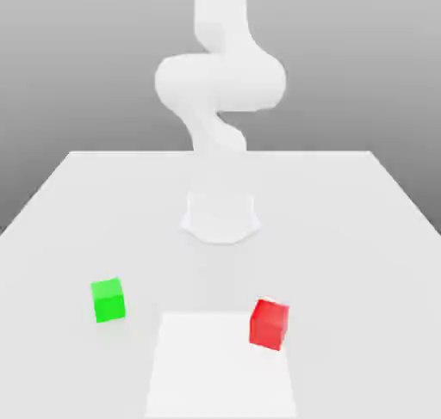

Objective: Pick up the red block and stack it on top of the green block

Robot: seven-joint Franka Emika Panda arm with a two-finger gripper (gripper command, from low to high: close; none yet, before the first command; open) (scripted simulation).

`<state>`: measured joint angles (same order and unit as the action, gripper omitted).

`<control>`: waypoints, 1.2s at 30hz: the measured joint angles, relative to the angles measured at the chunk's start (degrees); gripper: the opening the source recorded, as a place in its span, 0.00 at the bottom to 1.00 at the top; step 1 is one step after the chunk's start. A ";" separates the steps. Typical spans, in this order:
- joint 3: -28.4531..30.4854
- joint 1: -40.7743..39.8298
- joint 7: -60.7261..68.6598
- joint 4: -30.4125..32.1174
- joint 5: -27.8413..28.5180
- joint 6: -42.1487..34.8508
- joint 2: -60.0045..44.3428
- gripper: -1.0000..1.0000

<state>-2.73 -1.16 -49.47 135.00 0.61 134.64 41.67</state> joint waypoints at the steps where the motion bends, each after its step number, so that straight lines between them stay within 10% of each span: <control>1: -1.26 -0.55 -1.74 1.50 0.24 1.34 -2.05 0.50; 17: -13.19 -3.17 -26.62 25.82 -0.92 23.99 -36.64 0.50; 29: -5.19 2.46 -37.67 25.41 11.23 37.67 -53.67 0.50; 30: -4.18 3.29 -38.15 25.32 11.94 38.44 -54.59 0.00; 36: -3.70 3.67 -38.50 25.27 12.41 38.91 -55.05 0.00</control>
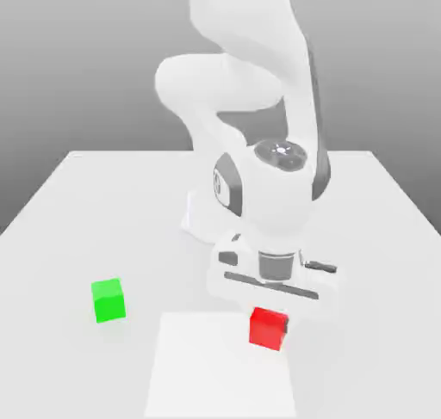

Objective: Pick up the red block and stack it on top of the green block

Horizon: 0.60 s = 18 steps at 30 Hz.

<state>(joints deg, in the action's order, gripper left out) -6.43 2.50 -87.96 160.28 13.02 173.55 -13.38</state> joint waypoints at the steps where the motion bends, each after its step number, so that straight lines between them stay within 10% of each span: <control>1: -0.49 -0.39 0.24 0.04 -0.36 -0.39 0.46 0.00; 11: -6.78 -3.46 9.14 1.88 -12.66 -10.63 12.94 0.00; 18: 0.07 -14.92 -1.67 3.98 -11.85 -15.59 19.51 0.00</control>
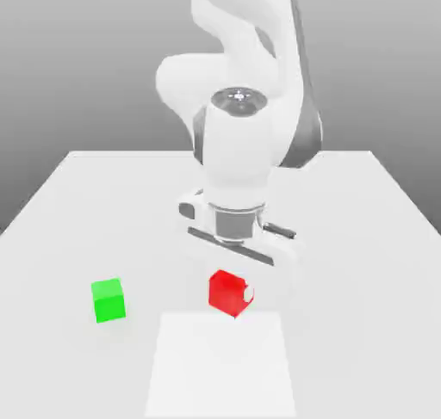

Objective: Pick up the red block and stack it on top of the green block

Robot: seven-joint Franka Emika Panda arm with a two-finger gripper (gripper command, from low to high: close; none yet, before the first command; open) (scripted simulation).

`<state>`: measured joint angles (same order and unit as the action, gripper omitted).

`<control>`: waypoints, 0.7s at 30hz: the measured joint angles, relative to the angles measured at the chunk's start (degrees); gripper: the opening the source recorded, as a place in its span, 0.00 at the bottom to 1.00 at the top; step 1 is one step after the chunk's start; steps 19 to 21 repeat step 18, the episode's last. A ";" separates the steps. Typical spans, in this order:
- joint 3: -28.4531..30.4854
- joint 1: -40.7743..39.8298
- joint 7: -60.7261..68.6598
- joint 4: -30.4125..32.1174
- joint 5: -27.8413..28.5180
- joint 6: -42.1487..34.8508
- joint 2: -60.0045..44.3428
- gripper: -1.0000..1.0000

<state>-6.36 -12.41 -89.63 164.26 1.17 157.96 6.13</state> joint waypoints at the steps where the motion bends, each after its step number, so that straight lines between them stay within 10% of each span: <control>1: 1.21 -1.92 -2.09 0.31 0.28 -0.50 0.81 0.00; 14: 11.27 -17.74 -16.88 1.87 -0.81 7.95 -5.81 0.00; 15: 11.06 -17.76 -16.39 1.81 -1.55 9.42 -7.36 1.00; 21: 11.05 -17.65 -16.39 1.81 -1.55 9.42 -7.36 1.00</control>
